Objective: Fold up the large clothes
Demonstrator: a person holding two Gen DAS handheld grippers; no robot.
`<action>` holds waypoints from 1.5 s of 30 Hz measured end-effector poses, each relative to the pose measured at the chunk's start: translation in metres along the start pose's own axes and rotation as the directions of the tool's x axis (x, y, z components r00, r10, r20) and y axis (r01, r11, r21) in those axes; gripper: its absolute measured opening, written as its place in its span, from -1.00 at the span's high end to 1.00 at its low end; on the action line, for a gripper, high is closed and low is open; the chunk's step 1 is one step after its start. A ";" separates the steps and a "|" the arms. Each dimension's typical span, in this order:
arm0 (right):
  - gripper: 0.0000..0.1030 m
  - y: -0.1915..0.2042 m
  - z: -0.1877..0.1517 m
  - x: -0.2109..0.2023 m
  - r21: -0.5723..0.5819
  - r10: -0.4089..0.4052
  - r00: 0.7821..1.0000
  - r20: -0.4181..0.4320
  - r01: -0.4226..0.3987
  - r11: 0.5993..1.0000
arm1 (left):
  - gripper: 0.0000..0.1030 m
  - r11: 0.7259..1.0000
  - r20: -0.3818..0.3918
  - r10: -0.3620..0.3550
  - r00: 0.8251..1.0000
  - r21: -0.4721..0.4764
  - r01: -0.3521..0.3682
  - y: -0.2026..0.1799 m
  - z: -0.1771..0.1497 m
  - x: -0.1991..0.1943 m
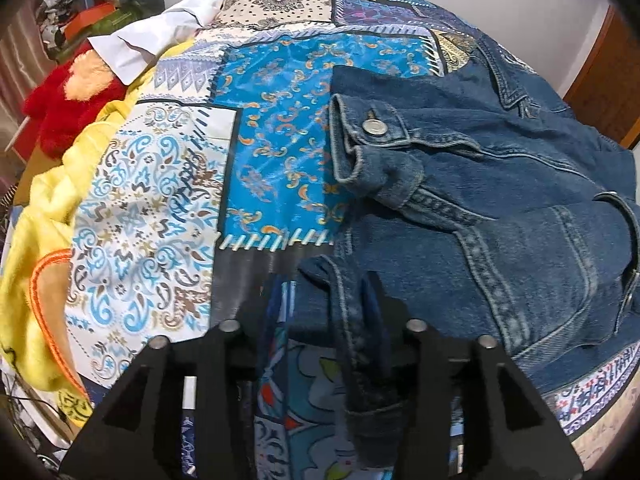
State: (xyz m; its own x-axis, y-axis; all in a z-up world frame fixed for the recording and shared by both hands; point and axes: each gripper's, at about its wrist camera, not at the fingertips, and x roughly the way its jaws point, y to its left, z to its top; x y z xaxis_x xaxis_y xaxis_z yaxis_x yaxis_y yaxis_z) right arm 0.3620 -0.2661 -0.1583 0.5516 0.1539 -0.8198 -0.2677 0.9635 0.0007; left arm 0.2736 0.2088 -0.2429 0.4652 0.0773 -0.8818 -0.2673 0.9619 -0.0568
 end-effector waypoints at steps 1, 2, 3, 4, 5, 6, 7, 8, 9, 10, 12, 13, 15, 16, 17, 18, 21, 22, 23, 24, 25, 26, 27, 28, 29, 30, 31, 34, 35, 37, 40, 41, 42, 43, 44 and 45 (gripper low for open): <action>0.57 0.005 -0.004 -0.006 -0.037 -0.042 0.999 0.014 0.042 0.998 | 0.06 1.000 0.001 0.003 1.000 0.001 -0.003 0.001 0.000 0.001; 0.32 0.009 -0.008 -0.010 -0.067 -0.093 0.995 0.035 0.095 0.993 | 0.04 1.000 0.001 0.007 1.000 0.004 -0.007 0.001 -0.001 0.001; -0.18 0.012 -0.011 -0.015 -0.093 -0.176 0.982 0.065 0.182 0.979 | 0.02 1.000 0.002 0.012 1.000 0.006 -0.012 0.002 -0.002 0.002; -0.41 0.011 -0.015 -0.019 -0.108 -0.236 0.967 0.092 0.245 0.963 | -0.03 1.000 0.003 0.017 1.000 0.005 -0.017 0.002 -0.002 0.002; -0.62 0.008 -0.020 -0.025 -0.112 -0.289 0.948 0.132 0.304 0.946 | -0.04 1.000 0.002 0.023 1.000 0.000 -0.023 0.002 -0.002 0.002; -0.63 0.003 -0.023 -0.030 -0.100 -0.296 0.945 0.139 0.310 0.945 | -0.04 1.000 0.001 0.025 1.000 -0.007 -0.025 0.003 -0.002 -0.001; -0.63 -0.008 -0.026 -0.034 -0.067 -0.274 0.956 0.105 0.281 0.957 | -0.04 1.000 0.000 0.027 1.000 -0.011 -0.027 0.003 -0.002 -0.003; -0.63 -0.017 -0.029 -0.038 -0.040 -0.242 0.967 0.080 0.246 0.968 | -0.03 1.000 0.003 0.025 1.000 -0.014 -0.025 0.003 -0.002 -0.007; -0.63 -0.024 -0.031 -0.042 -0.010 -0.208 0.976 0.061 0.209 0.978 | -0.03 1.000 0.019 0.020 1.000 -0.014 -0.019 0.004 -0.002 -0.017; -0.63 -0.034 -0.035 -0.049 0.037 -0.177 0.983 0.049 0.175 0.984 | -0.05 1.000 0.032 0.021 0.999 -0.016 -0.021 0.004 -0.001 -0.024; -0.63 -0.044 -0.039 -0.060 0.090 -0.139 0.989 0.054 0.134 0.987 | -0.12 1.000 0.058 0.014 0.998 -0.023 -0.013 0.007 0.000 -0.042; -0.63 -0.048 -0.041 -0.069 0.125 -0.097 0.993 0.064 0.088 0.988 | -0.26 0.999 0.078 0.001 0.997 -0.036 0.002 0.011 0.000 -0.054; -0.63 -0.048 -0.043 -0.078 0.161 -0.047 0.996 0.078 0.034 0.986 | -0.52 0.998 0.099 -0.012 0.995 -0.061 0.018 0.016 -0.001 -0.068; -0.63 -0.047 -0.043 -0.081 0.177 -0.020 0.996 0.083 0.005 0.984 | -0.61 0.997 0.106 -0.020 0.994 -0.076 0.028 0.020 -0.003 -0.075; -0.63 -0.045 -0.044 -0.084 0.190 0.009 0.996 0.086 -0.025 0.981 | -0.63 0.996 0.101 -0.034 0.994 -0.082 0.042 0.022 -0.005 -0.079; -0.63 -0.041 -0.045 -0.085 0.198 0.040 0.995 0.086 -0.056 0.979 | -0.63 0.995 0.089 -0.053 0.995 -0.080 0.061 0.024 -0.008 -0.081; -0.63 -0.022 -0.048 -0.081 0.187 0.096 0.993 0.071 -0.108 0.976 | -0.63 0.990 0.041 -0.111 0.993 -0.080 0.114 0.025 -0.022 -0.075; -0.63 -0.015 -0.049 -0.077 0.179 0.107 0.992 0.063 -0.116 0.977 | -0.63 0.989 0.028 -0.121 0.992 -0.085 0.123 0.024 -0.027 -0.071; -0.63 -0.010 -0.051 -0.073 0.175 0.119 0.991 0.054 -0.127 0.976 | -0.63 0.987 0.013 -0.135 0.991 -0.089 0.136 0.023 -0.033 -0.066; -0.63 -0.006 -0.052 -0.070 0.177 0.126 0.991 0.047 -0.133 0.975 | -0.63 0.984 -0.006 -0.154 0.988 -0.094 0.152 0.021 -0.038 -0.061; -0.63 -0.003 -0.055 -0.064 0.184 0.136 0.990 0.034 -0.139 0.973 | -0.63 0.979 -0.031 -0.182 0.983 -0.104 0.178 0.019 -0.044 -0.052; -0.63 0.001 -0.058 -0.056 0.194 0.146 0.989 0.014 -0.146 0.970 | -0.63 0.975 -0.043 -0.197 0.979 -0.109 0.192 0.017 -0.046 -0.049; -0.63 0.002 -0.059 -0.051 0.199 0.150 0.989 0.004 -0.148 0.969 | -0.62 0.971 -0.065 -0.219 0.974 -0.115 0.211 0.014 -0.049 -0.042; -0.63 0.005 -0.060 -0.045 0.206 0.157 0.988 -0.008 -0.152 0.967 | -0.56 0.969 -0.075 -0.228 0.971 -0.114 0.219 0.010 -0.050 -0.038; -0.62 0.008 -0.061 -0.036 0.216 0.174 0.984 -0.033 -0.163 0.963 | -0.44 0.968 -0.076 -0.231 0.970 -0.114 0.222 0.008 -0.050 -0.035; -0.59 0.009 -0.062 -0.030 0.224 0.193 0.980 -0.047 -0.178 0.958 | -0.39 0.965 -0.076 -0.242 0.967 -0.122 0.232 0.005 -0.047 -0.032; -0.55 0.010 -0.062 -0.025 0.234 0.209 0.976 -0.054 -0.191 0.953 | -0.32 0.960 -0.077 -0.261 0.962 -0.131 0.249 0.003 -0.045 -0.029; -0.17 0.014 -0.061 -0.010 0.259 0.250 0.965 -0.078 -0.222 0.940 | 0.05 0.943 -0.084 -0.315 0.945 -0.144 0.301 -0.006 -0.039 -0.021; -0.01 0.016 -0.061 -0.003 0.276 0.280 0.956 -0.093 -0.245 0.929 | 0.13 0.948 -0.090 -0.300 0.950 -0.135 0.287 -0.010 -0.037 -0.019; 0.05 0.019 -0.061 0.003 0.313 0.272 0.958 -0.090 -0.232 0.921 | 0.42 0.961 -0.084 -0.260 0.962 -0.120 0.249 -0.014 -0.034 -0.021; 0.34 0.021 -0.058 0.001 0.320 0.288 0.954 -0.081 -0.249 0.914 | 0.68 0.957 -0.055 -0.269 0.962 -0.130 0.260 -0.014 -0.028 -0.030; 0.46 0.021 -0.056 -0.003 0.317 0.301 0.951 -0.070 -0.265 0.911 | 0.73 0.956 -0.034 -0.271 0.962 -0.129 0.265 -0.013 -0.025 -0.037; 0.55 0.021 -0.053 -0.006 0.315 0.309 0.949 -0.060 -0.276 0.908 | 0.75 0.956 -0.023 -0.271 0.962 -0.125 0.267 -0.012 -0.021 -0.041; 0.59 0.021 -0.048 -0.011 0.308 0.320 0.946 -0.041 -0.293 0.905 | 0.75 0.957 -0.006 -0.269 0.963 -0.115 0.267 -0.013 -0.018 -0.048; 0.65 0.021 -0.044 -0.016 0.298 0.327 0.945 -0.024 -0.306 0.904 | 0.76 0.960 0.013 -0.261 0.965 -0.100 0.261 -0.016 -0.013 -0.056; 0.69 0.022 -0.040 -0.020 0.289 0.332 0.943 -0.011 -0.314 0.904 | 0.76 0.963 0.025 -0.255 0.967 -0.088 0.256 -0.017 -0.011 -0.062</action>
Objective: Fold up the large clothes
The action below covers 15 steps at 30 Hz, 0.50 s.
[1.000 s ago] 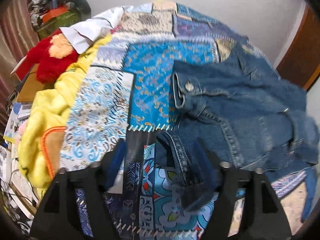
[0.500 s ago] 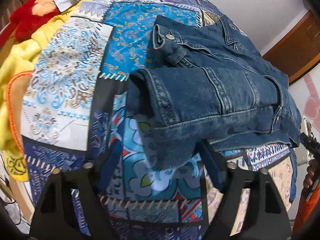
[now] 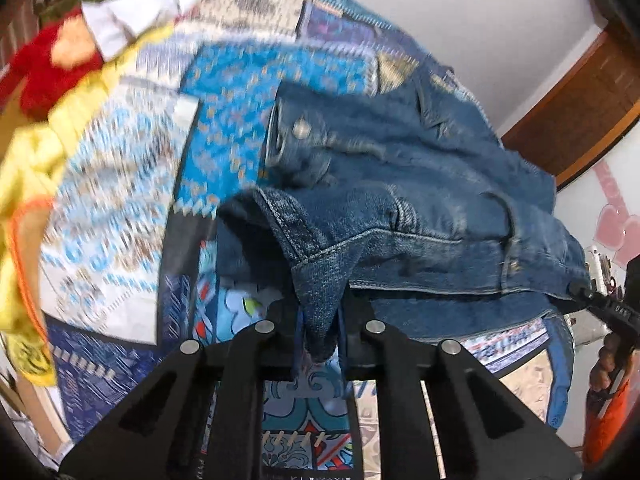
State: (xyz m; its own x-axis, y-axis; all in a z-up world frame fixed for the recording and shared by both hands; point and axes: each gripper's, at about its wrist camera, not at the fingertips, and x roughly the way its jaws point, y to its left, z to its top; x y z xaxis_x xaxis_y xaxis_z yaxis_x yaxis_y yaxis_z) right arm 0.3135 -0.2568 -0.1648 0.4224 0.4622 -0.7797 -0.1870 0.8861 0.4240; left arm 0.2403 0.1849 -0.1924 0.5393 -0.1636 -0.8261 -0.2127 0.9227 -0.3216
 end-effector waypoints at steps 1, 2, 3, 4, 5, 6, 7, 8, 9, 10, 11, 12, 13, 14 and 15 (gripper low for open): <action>0.71 0.006 0.006 -0.005 -0.022 0.014 1.000 0.019 -0.014 1.000 | 0.76 1.000 0.022 0.009 1.000 0.020 -0.009 -0.006 0.004 -0.007; 0.72 0.011 0.012 -0.009 -0.042 0.025 0.999 0.027 -0.024 0.999 | 0.77 0.999 0.041 0.012 0.999 0.036 -0.014 -0.011 0.008 -0.013; 0.73 0.015 0.018 -0.011 -0.054 0.037 0.999 0.038 -0.035 0.998 | 0.77 0.999 0.065 0.015 0.998 0.051 -0.018 -0.017 0.013 -0.019; 0.73 0.018 0.025 -0.013 -0.055 0.042 0.998 0.055 -0.039 0.998 | 0.77 0.997 0.095 0.016 0.995 0.069 -0.023 -0.023 0.018 -0.026; 0.73 0.021 0.033 -0.014 -0.058 0.046 0.997 0.067 -0.043 0.997 | 0.77 0.996 0.128 0.016 0.992 0.083 -0.027 -0.029 0.024 -0.033; 0.73 0.021 0.039 -0.015 -0.056 0.051 0.996 0.078 -0.046 0.997 | 0.77 0.996 0.147 0.015 0.989 0.089 -0.029 -0.032 0.030 -0.037; 0.74 0.022 0.051 -0.015 -0.051 0.049 0.994 0.101 -0.044 0.998 | 0.77 0.995 0.173 0.016 0.985 0.095 -0.033 -0.037 0.037 -0.042; 0.75 0.023 0.060 -0.014 -0.045 0.044 0.992 0.121 -0.039 0.998 | 0.77 0.995 0.191 0.016 0.981 0.098 -0.035 -0.040 0.044 -0.045; 0.76 0.024 0.069 -0.013 -0.039 0.042 0.990 0.138 -0.037 0.999 | 0.77 0.994 0.210 0.013 0.978 0.099 -0.035 -0.045 0.053 -0.047; 0.76 0.024 0.077 -0.014 -0.036 0.038 0.988 0.152 -0.033 0.999 | 0.77 0.994 0.218 0.010 0.976 0.100 -0.032 -0.047 0.058 -0.048; 0.77 0.025 0.087 -0.014 -0.034 0.031 0.985 0.169 -0.025 0.999 | 0.77 0.994 0.229 0.006 0.973 0.102 -0.030 -0.051 0.068 -0.049; 0.78 0.026 0.096 -0.014 -0.035 0.021 0.982 0.188 -0.015 0.999 | 0.77 0.994 0.237 0.003 0.971 0.104 -0.029 -0.053 0.074 -0.049; 0.78 0.029 0.107 -0.013 -0.038 0.011 0.979 0.205 -0.003 0.999 | 0.77 0.994 0.250 0.002 0.968 0.105 -0.029 -0.057 0.084 -0.048; 0.79 0.032 0.120 -0.012 -0.042 -0.006 0.973 0.233 0.016 0.999 | 0.77 0.994 0.257 0.003 0.967 0.103 -0.030 -0.060 0.093 -0.045; 0.80 0.031 0.130 -0.012 -0.039 -0.013 0.968 0.249 0.024 0.999 | 0.77 0.994 0.263 0.004 0.965 0.102 -0.032 -0.062 0.102 -0.042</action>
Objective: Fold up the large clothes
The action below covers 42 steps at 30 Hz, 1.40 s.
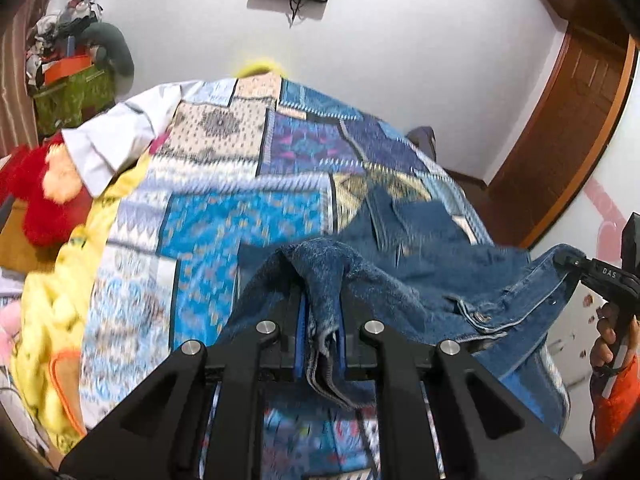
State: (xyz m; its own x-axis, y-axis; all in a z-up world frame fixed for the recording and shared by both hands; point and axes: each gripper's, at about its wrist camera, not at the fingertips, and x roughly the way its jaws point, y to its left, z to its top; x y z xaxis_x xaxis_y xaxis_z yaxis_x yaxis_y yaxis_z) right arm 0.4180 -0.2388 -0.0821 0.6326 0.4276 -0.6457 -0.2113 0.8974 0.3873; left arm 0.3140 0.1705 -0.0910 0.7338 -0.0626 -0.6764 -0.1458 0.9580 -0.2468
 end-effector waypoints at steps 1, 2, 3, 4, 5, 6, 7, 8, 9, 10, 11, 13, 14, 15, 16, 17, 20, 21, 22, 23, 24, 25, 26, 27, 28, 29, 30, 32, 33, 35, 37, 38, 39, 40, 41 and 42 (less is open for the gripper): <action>0.80 -0.001 0.010 0.004 0.002 -0.004 1.000 0.014 0.004 1.000 | 0.77 1.000 0.010 0.004 1.000 -0.001 -0.004 -0.001 0.007 0.005; 0.80 -0.003 0.017 0.008 0.007 -0.007 1.000 0.023 0.007 1.000 | 0.77 1.000 0.016 0.008 1.000 -0.003 -0.007 -0.001 0.011 0.008; 0.80 -0.005 0.026 0.015 0.015 -0.014 0.999 0.029 0.014 1.000 | 0.77 1.000 0.019 0.018 1.000 -0.016 -0.018 0.001 0.019 0.017; 0.80 -0.008 0.031 0.020 0.023 -0.021 0.999 0.030 0.020 1.000 | 0.77 0.999 0.014 0.023 1.000 -0.036 -0.023 0.004 0.025 0.026; 0.80 -0.013 0.039 0.032 0.036 -0.035 0.999 0.023 0.034 0.999 | 0.77 0.998 0.008 0.025 1.000 -0.050 -0.025 0.007 0.028 0.033; 0.80 -0.017 0.042 0.041 0.048 -0.051 0.999 0.015 0.050 0.998 | 0.77 0.997 -0.002 0.029 1.000 -0.069 -0.029 0.011 0.032 0.043; 0.80 -0.022 0.045 0.050 0.060 -0.060 0.998 0.005 0.060 0.996 | 0.77 0.996 -0.016 0.037 0.999 -0.086 -0.039 0.017 0.036 0.056; 0.80 -0.029 0.048 0.063 0.080 -0.069 0.998 -0.015 0.070 0.994 | 0.77 0.994 -0.038 0.043 0.998 -0.103 -0.046 0.023 0.039 0.071; 0.79 -0.035 0.049 0.075 0.101 -0.070 0.997 -0.035 0.074 0.992 | 0.77 0.992 -0.061 0.039 0.997 -0.121 -0.046 0.028 0.039 0.085; 0.79 -0.044 0.049 0.086 0.127 -0.071 0.996 -0.057 0.077 0.989 | 0.76 0.990 -0.085 0.039 0.996 -0.135 -0.050 0.032 0.038 0.096; 0.79 -0.052 0.047 0.100 0.146 -0.070 0.994 -0.081 0.081 0.986 | 0.75 0.986 -0.124 0.048 0.991 -0.153 -0.067 0.038 0.036 0.113; 0.79 -0.063 0.041 0.119 0.164 -0.079 0.990 -0.118 0.098 0.981 | 0.72 0.980 -0.186 0.074 0.980 -0.167 -0.106 0.045 0.028 0.141; 0.79 -0.067 0.037 0.130 0.155 -0.094 0.986 -0.139 0.115 0.981 | 0.70 0.978 -0.228 0.089 0.970 -0.163 -0.128 0.049 0.022 0.157; 0.78 -0.070 0.033 0.135 0.141 -0.098 0.984 -0.151 0.119 0.983 | 0.69 0.978 -0.260 0.102 0.960 -0.152 -0.145 0.052 0.015 0.169; 0.78 -0.072 0.031 0.138 0.131 -0.097 0.982 -0.163 0.119 0.984 | 0.64 0.977 -0.278 0.112 0.954 -0.142 -0.157 0.053 0.009 0.177; 0.78 -0.073 0.030 0.138 0.122 -0.088 0.983 -0.164 0.109 0.987 | 0.55 0.978 -0.290 0.121 0.949 -0.129 -0.164 0.054 0.004 0.184; 0.77 -0.073 0.029 0.132 0.072 -0.054 0.983 -0.176 0.067 0.995 | 0.46 0.982 -0.303 0.118 0.946 -0.103 -0.156 0.059 -0.007 0.194; 0.76 -0.072 0.030 0.129 0.052 -0.043 0.982 -0.185 0.054 0.997 | 0.46 0.983 -0.303 0.112 0.946 -0.104 -0.150 0.061 -0.008 0.194; 0.75 -0.071 0.031 0.125 0.029 -0.038 0.981 -0.189 0.044 0.999 | 0.43 0.983 -0.304 0.110 0.946 -0.106 -0.148 0.062 -0.007 0.193; 0.74 -0.069 0.032 0.118 0.002 -0.037 0.981 -0.189 0.038 0.999 | 0.38 0.983 -0.306 0.114 0.945 -0.101 -0.151 0.062 -0.007 0.193; 0.73 -0.067 0.032 0.112 -0.014 -0.041 0.982 -0.186 0.039 0.999 | 0.35 0.984 -0.307 0.126 0.943 -0.084 -0.159 0.062 -0.006 0.192; 0.73 -0.066 0.032 0.106 -0.028 -0.048 0.982 -0.181 0.043 0.999 | 0.29 0.984 -0.305 0.147 0.941 -0.048 -0.169 0.059 -0.004 0.191; 0.73 -0.065 0.032 0.101 -0.034 -0.046 0.984 -0.175 0.041 0.999 | 0.14 0.983 -0.298 0.173 0.939 -0.007 -0.184 0.055 -0.002 0.191; 0.73 -0.063 0.031 0.094 -0.040 -0.036 0.985 -0.166 0.030 0.999 | 0.02 0.972 -0.275 0.233 0.933 0.067 -0.223 0.049 -0.002 0.187; 0.73 -0.062 0.031 0.088 -0.046 -0.029 0.986 -0.164 0.022 0.999 | -0.23 0.954 -0.251 0.292 0.923 0.138 -0.265 0.042 -0.002 0.185; 0.73 -0.060 0.030 0.083 -0.055 -0.031 0.986 -0.162 0.023 0.998 | -0.35 0.935 -0.229 0.335 0.914 0.200 -0.292 0.036 -0.004 0.183; 0.73 -0.058 0.029 0.080 -0.063 -0.036 0.987 -0.160 0.027 0.998 | -0.35 0.922 -0.215 0.352 0.911 0.246 -0.298 0.032 -0.006 0.180; 0.73 -0.052 0.029 0.064 -0.117 -0.100 0.989 -0.112 0.087 0.989 | -0.35 0.908 -0.203 0.362 0.910 0.298 -0.295 0.027 -0.008 0.173; 0.73 -0.050 0.030 0.052 -0.153 -0.183 0.982 -0.049 0.174 0.973 | -0.35 0.908 -0.197 0.359 0.912 0.302 -0.292 0.026 -0.008 0.166; 0.73 -0.052 0.035 0.030 -0.162 -0.284 0.958 0.041 0.287 0.944 | -0.35 0.916 -0.192 0.345 0.919 0.280 -0.285 0.028 -0.004 0.152; 0.73 -0.058 0.039 0.014 -0.146 -0.300 0.952 0.058 0.305 0.941 | -0.35 0.936 -0.164 0.313 0.935 0.219 -0.275 0.033 0.006 0.128; 0.73 -0.059 0.039 0.005 -0.149 -0.284 0.958 0.051 0.288 0.946 | -0.35 0.943 -0.151 0.299 0.942 0.200 -0.267 0.033 0.012 0.123; 0.73 -0.059 0.037 -0.001 -0.160 -0.263 0.964 0.037 0.266 0.951 | -0.35 0.951 -0.131 0.280 0.951 0.176 -0.256 0.033 0.016 0.110; 0.73 -0.057 0.035 -0.006 -0.174 -0.253 0.967 0.026 0.254 0.951 | -0.37 0.958 -0.109 0.263 0.959 0.151 -0.245 0.035 0.022 0.097; 0.73 -0.054 0.031 -0.008 -0.190 -0.253 0.967 0.018 0.252 0.949 | -0.43 0.963 -0.090 0.249 0.964 0.134 -0.236 0.035 0.025 0.084; 0.73 -0.050 0.026 -0.011 -0.208 -0.256 0.967 0.012 0.253 0.945 | -0.46 0.964 -0.080 0.242 0.967 0.131 -0.231 0.034 0.027 0.078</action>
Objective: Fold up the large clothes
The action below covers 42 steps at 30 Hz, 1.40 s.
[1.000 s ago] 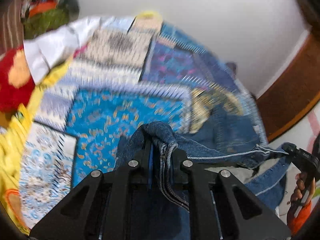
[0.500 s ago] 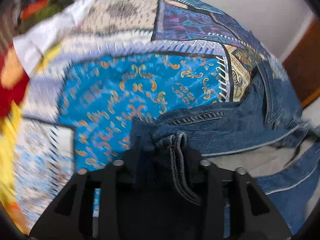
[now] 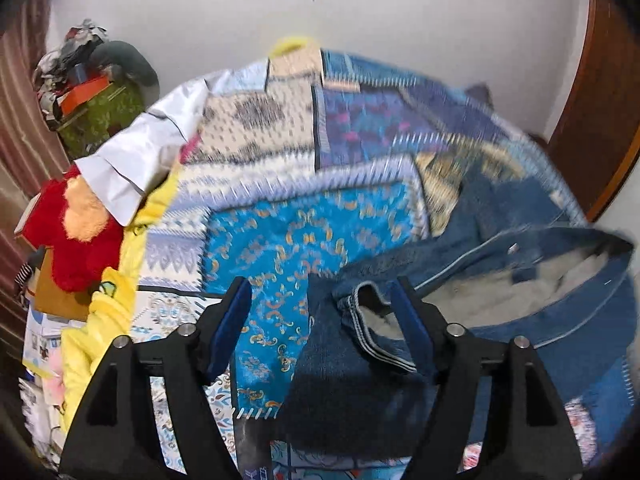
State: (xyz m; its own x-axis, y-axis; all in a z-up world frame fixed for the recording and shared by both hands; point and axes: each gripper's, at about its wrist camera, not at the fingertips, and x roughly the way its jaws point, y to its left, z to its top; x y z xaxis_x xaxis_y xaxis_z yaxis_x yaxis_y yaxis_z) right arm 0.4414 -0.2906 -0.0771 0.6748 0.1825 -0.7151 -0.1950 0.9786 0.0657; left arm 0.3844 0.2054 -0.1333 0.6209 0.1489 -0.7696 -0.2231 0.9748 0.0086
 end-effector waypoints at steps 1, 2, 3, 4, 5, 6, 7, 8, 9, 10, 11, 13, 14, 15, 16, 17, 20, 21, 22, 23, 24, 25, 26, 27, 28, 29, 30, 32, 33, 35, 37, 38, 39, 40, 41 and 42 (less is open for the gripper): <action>0.73 0.004 -0.003 -0.002 -0.015 0.000 1.000 -0.003 0.000 1.000 | -0.50 1.000 0.012 -0.010 1.000 0.005 0.010 0.001 -0.001 -0.011; 0.73 0.012 -0.008 -0.005 -0.039 0.006 1.000 -0.008 -0.006 0.999 | -0.54 1.000 0.013 -0.015 1.000 0.011 0.015 -0.001 -0.002 -0.014; 0.73 0.021 -0.014 -0.006 -0.057 0.019 1.000 -0.011 -0.020 0.998 | -0.55 0.999 0.006 -0.023 1.000 0.027 0.023 -0.004 -0.006 -0.018; 0.73 0.031 -0.021 -0.007 -0.080 0.043 0.999 -0.018 -0.045 0.996 | -0.55 0.999 -0.004 -0.027 1.000 0.044 0.027 -0.008 -0.010 -0.020; 0.73 0.040 -0.029 -0.007 -0.095 0.064 0.998 -0.027 -0.066 0.993 | -0.55 0.997 -0.022 -0.030 0.999 0.073 0.032 -0.015 -0.017 -0.021; 0.73 0.047 -0.034 -0.007 -0.104 0.079 0.996 -0.034 -0.082 0.991 | -0.55 0.995 -0.033 -0.031 0.999 0.093 0.034 -0.020 -0.022 -0.021; 0.73 0.056 -0.040 -0.005 -0.115 0.099 0.994 -0.047 -0.104 0.988 | -0.55 0.991 -0.049 -0.032 0.998 0.126 0.037 -0.028 -0.030 -0.019; 0.73 0.066 -0.046 -0.002 -0.123 0.122 0.990 -0.064 -0.129 0.984 | -0.55 0.987 -0.059 -0.034 0.998 0.153 0.042 -0.035 -0.036 -0.018; 0.73 0.074 -0.051 0.002 -0.131 0.139 0.987 -0.082 -0.149 0.980 | -0.55 0.982 -0.069 -0.039 0.997 0.180 0.051 -0.042 -0.044 -0.017; 0.73 0.086 -0.059 0.007 -0.146 0.162 0.981 -0.108 -0.177 0.973 | -0.55 0.974 -0.081 -0.051 0.995 0.214 0.067 -0.052 -0.053 -0.013; 0.73 0.094 -0.063 0.012 -0.156 0.173 0.977 -0.126 -0.192 0.969 | -0.55 0.969 -0.092 -0.057 0.994 0.234 0.077 -0.059 -0.060 -0.010; 0.73 0.112 -0.075 0.026 -0.175 0.191 0.966 -0.172 -0.221 0.960 | -0.55 0.963 -0.119 -0.066 0.991 0.251 0.094 -0.071 -0.072 -0.001; 0.73 0.119 -0.080 0.033 -0.182 0.196 0.962 -0.192 -0.231 0.956 | -0.55 0.962 -0.147 -0.077 0.986 0.250 0.113 -0.077 -0.077 0.008; 0.73 0.127 -0.085 0.042 -0.192 0.198 0.955 -0.220 -0.242 0.951 | -0.55 0.960 -0.167 -0.084 0.982 0.249 0.125 -0.081 -0.080 0.014; 0.73 0.134 -0.090 0.051 -0.202 0.196 0.950 -0.244 -0.247 0.948 | -0.55 0.960 -0.194 -0.086 0.977 0.245 0.133 -0.087 -0.084 0.025; 0.73 0.141 -0.093 0.057 -0.210 0.193 0.946 -0.260 -0.250 0.945 | -0.55 0.961 -0.200 -0.084 0.976 0.243 0.132 -0.088 -0.085 0.030; 0.73 0.155 -0.095 0.073 -0.259 0.165 0.956 -0.242 -0.227 0.939 | -0.63 0.966 -0.198 -0.090 0.976 0.221 0.134 -0.091 -0.079 0.048; 0.73 0.158 -0.093 0.077 -0.264 0.168 0.956 -0.242 -0.231 0.936 | -0.65 0.970 -0.199 -0.096 0.975 0.202 0.137 -0.089 -0.074 0.054; 0.73 0.160 -0.091 0.083 -0.262 0.177 0.951 -0.254 -0.244 0.934 | -0.66 0.973 -0.201 -0.102 0.974 0.182 0.139 -0.086 -0.068 0.059; 0.73 0.163 -0.087 0.091 -0.255 0.187 0.944 -0.274 -0.258 0.932 | -0.66 0.976 -0.204 -0.101 0.974 0.170 0.137 -0.084 -0.063 0.063; 0.73 0.164 -0.083 0.098 -0.253 0.187 0.940 -0.285 -0.262 0.932 | -0.66 0.981 -0.212 -0.082 0.974 0.153 0.116 -0.080 -0.055 0.071; 0.73 0.167 -0.076 0.107 -0.259 0.178 0.939 -0.293 -0.257 0.931 | -0.66 0.985 -0.215 -0.058 0.975 0.147 0.091 -0.077 -0.048 0.077; 0.73 0.169 -0.069 0.114 -0.270 0.165 0.940 -0.300 -0.249 0.930 | -0.66 0.988 -0.214 -0.034 0.976 0.142 0.066 -0.073 -0.039 0.084; 0.73 0.169 -0.061 0.120 -0.278 0.147 0.941 -0.304 -0.236 0.931 | -0.66 0.989 -0.210 -0.021 0.977 0.139 0.051 -0.071 -0.032 0.089; 0.73 0.169 -0.051 0.127 -0.283 0.129 0.944 -0.303 -0.218 0.934 | -0.66 0.991 -0.200 0.006 0.980 0.134 0.022 -0.066 -0.021 0.095; 0.73 0.169 -0.041 0.133 -0.283 0.123 0.946 -0.299 -0.211 0.936 | -0.66 0.991 -0.188 0.031 0.982 0.131 -0.006 -0.063 -0.011 0.099; 0.73 0.169 -0.029 0.138 -0.279 0.125 0.949 -0.288 -0.208 0.938 | -0.66 0.991 -0.177 0.052 0.983 0.132 -0.029 -0.060 -0.002 0.103; 0.73 0.166 -0.002 0.144 -0.262 0.107 0.967 -0.231 -0.167 0.950 | -0.66 0.991 -0.166 0.064 0.984 0.128 -0.043 -0.054 0.014 0.110; 0.73 0.163 0.010 0.145 -0.253 0.081 0.977 -0.196 -0.130 0.959 | -0.66 0.991 -0.163 0.067 0.984 0.124 -0.047 -0.052 0.018 0.112; 0.73 0.156 0.032 0.146 -0.214 0.017 0.992 -0.123 -0.043 0.976 | -0.66 0.991 -0.143 0.098 0.985 0.104 -0.084 -0.048 0.029 0.111; 0.73 0.140 0.052 0.145 -0.118 0.003 0.995 -0.096 -0.014 0.993 | -0.66 0.995 -0.111 0.081 0.991 0.066 -0.074 -0.043 0.038 0.099; 0.73 0.135 0.055 0.143 -0.076 0.028 0.995 -0.100 -0.035 0.996 | -0.66 0.999 -0.088 0.029 0.996 0.039 -0.026 -0.038 0.040 0.088; 0.73 0.128 0.058 0.139 -0.030 0.089 0.990 -0.105 -0.093 0.995 | -0.66 1.000 -0.075 0.001 0.997 0.024 0.001 -0.035 0.042 0.082; 0.73 0.124 0.058 0.137 -0.013 0.128 0.986 -0.110 -0.130 0.991 | -0.66 1.000 -0.062 -0.028 0.998 0.009 0.028 -0.032 0.042 0.073; 0.73 0.123 0.056 0.133 -0.004 0.168 0.978 -0.123 -0.170 0.985 | -0.66 0.999 -0.058 -0.045 0.997 0.003 0.045 -0.030 0.041 0.066; 0.73 0.126 0.052 0.130 -0.012 0.183 0.974 -0.134 -0.187 0.982 | -0.66 0.998 -0.058 -0.055 0.997 0.001 0.055 -0.031 0.039 0.062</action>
State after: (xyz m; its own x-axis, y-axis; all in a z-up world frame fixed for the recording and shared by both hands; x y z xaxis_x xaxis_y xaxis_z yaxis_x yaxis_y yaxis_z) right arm 0.5411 -0.1390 -0.1256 0.5257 0.3443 -0.7779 -0.3262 0.9261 0.1894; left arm 0.4592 0.1907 -0.1563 0.5874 0.0854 -0.8048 -0.1875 0.9817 -0.0328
